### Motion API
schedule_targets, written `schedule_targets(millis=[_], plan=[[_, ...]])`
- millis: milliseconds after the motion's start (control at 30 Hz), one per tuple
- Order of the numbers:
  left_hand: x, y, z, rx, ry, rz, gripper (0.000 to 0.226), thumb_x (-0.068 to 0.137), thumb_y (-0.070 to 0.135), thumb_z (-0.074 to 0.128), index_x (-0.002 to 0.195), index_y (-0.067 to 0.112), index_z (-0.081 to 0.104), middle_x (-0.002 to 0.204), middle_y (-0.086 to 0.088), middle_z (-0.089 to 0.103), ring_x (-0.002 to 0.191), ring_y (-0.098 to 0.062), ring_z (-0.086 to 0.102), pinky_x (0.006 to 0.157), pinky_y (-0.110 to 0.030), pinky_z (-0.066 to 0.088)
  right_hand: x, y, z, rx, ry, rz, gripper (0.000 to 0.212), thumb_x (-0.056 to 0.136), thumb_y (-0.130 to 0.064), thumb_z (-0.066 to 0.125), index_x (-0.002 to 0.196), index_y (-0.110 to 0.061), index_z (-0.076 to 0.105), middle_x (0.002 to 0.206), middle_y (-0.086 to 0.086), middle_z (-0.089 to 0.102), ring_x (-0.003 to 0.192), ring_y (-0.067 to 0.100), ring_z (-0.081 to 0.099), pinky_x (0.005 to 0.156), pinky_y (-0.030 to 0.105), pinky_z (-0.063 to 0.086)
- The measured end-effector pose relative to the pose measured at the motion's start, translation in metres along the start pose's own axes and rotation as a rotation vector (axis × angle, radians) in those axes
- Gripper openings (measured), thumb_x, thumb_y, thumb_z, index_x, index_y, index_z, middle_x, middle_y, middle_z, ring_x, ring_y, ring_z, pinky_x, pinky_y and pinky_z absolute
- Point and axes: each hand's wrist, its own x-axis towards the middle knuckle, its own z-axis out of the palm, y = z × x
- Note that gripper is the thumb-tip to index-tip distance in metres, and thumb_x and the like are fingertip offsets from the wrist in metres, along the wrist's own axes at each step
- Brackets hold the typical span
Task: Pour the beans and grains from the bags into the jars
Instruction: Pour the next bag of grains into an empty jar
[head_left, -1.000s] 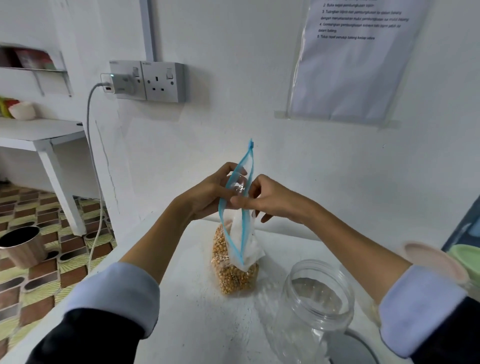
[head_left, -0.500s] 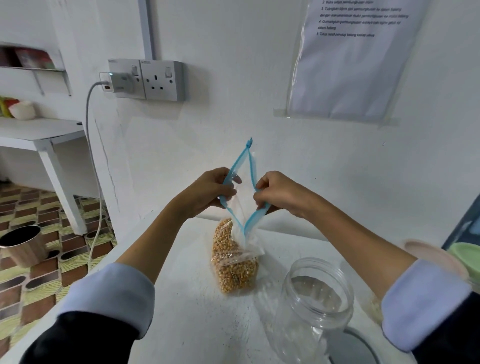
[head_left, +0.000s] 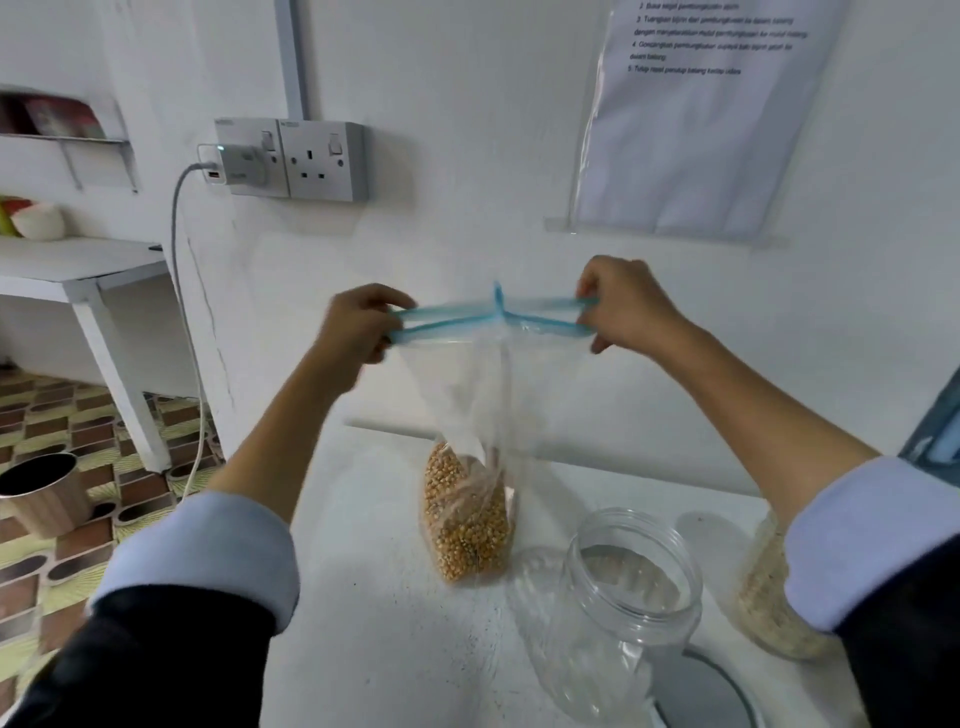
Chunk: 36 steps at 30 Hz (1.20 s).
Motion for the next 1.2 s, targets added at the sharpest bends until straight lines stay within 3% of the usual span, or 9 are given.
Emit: schedule_targets(millis=[233,367,533,600,700,833,967,1067,1200], plan=[[-0.005,0.015,-0.003,0.051,0.005,0.052,0.035,0.07,-0.022,0.047,0.074,0.008,0.063,0.048,0.003,0.036,0.038,-0.008,0.029,0.04,-0.016,0.022,0.016,0.012,-0.009,-0.204,0.02,-0.023,0.019,0.082,-0.004,0.066,0.086,-0.017,0.052,0.1,0.009,0.063,0.075,0.022,0.065,0.076,0.038,0.055],[-0.012,0.019,0.004,-0.029,-0.08,0.064,0.03,0.072,-0.023,0.052,0.072,0.006,0.061,0.055,-0.003,0.03,0.043,-0.011,0.026,0.039,-0.017,0.021,0.016,-0.011,-0.014,-0.013,0.063,-0.165,0.02,0.075,-0.018,0.079,0.072,-0.016,0.059,0.092,0.008,0.068,0.083,0.018,0.059,0.073,0.026,0.045],[-0.02,0.025,0.019,-0.045,-0.123,0.084,0.025,0.075,-0.018,0.057,0.072,0.006,0.061,0.054,-0.004,0.034,0.043,-0.01,0.03,0.039,-0.016,0.025,0.009,-0.054,0.001,-0.121,-0.086,-0.111,0.077,0.092,-0.066,0.028,0.073,-0.008,0.075,0.111,0.008,0.067,0.099,0.023,0.06,0.096,0.037,0.041],[-0.022,0.028,0.026,-0.035,-0.15,0.101,0.022,0.076,-0.016,0.058,0.073,0.006,0.061,0.055,-0.005,0.037,0.043,-0.01,0.032,0.039,-0.017,0.027,0.011,-0.064,0.014,-0.229,-0.183,-0.022,0.092,0.09,-0.071,0.007,0.094,-0.008,0.074,0.117,0.009,0.063,0.113,0.027,0.055,0.104,0.045,0.035],[-0.03,0.03,0.037,-0.02,-0.209,0.133,0.022,0.076,-0.016,0.058,0.072,0.006,0.058,0.058,-0.005,0.041,0.042,-0.009,0.033,0.039,-0.018,0.028,0.017,-0.07,0.026,-0.238,-0.238,0.07,0.076,0.09,-0.071,0.016,0.122,-0.017,0.059,0.094,0.004,0.071,0.101,0.027,0.058,0.091,0.041,0.043],[-0.034,0.025,0.041,-0.18,-0.337,0.123,0.016,0.087,-0.005,0.055,0.076,0.006,0.057,0.056,0.001,0.042,0.043,-0.009,0.031,0.04,-0.018,0.025,0.029,-0.07,0.032,-0.296,-0.377,0.129,0.02,0.089,-0.022,0.057,0.076,-0.007,0.059,0.099,0.004,0.065,0.076,0.022,0.061,0.062,0.027,0.045],[-0.018,-0.013,0.021,-0.63,-0.218,-0.168,0.025,0.097,0.028,0.046,0.08,0.014,0.058,0.059,0.005,0.045,0.051,-0.009,0.042,0.043,-0.018,0.031,0.046,-0.073,0.025,0.027,-0.259,0.1,0.021,0.09,-0.017,0.062,0.074,-0.004,0.061,0.087,0.011,0.07,0.065,0.019,0.064,0.065,0.028,0.048],[-0.014,-0.07,0.013,-0.295,-0.006,-0.406,0.032,0.098,0.04,0.045,0.096,0.011,0.059,0.091,-0.003,0.058,0.081,-0.018,0.057,0.069,-0.03,0.047,0.056,-0.094,0.012,0.151,-0.023,-0.104,0.028,0.082,-0.022,0.071,0.088,0.005,0.068,0.082,0.013,0.074,0.075,0.02,0.067,0.071,0.03,0.053],[-0.026,-0.117,0.009,-0.239,-0.098,-0.607,0.062,0.095,0.057,0.033,0.12,0.002,0.049,0.116,-0.01,0.055,0.109,-0.029,0.053,0.092,-0.043,0.043,0.048,-0.117,-0.015,0.157,-0.08,-0.345,0.023,0.084,-0.014,0.068,0.089,0.008,0.071,0.074,0.004,0.073,0.06,0.007,0.06,0.066,0.018,0.046]])
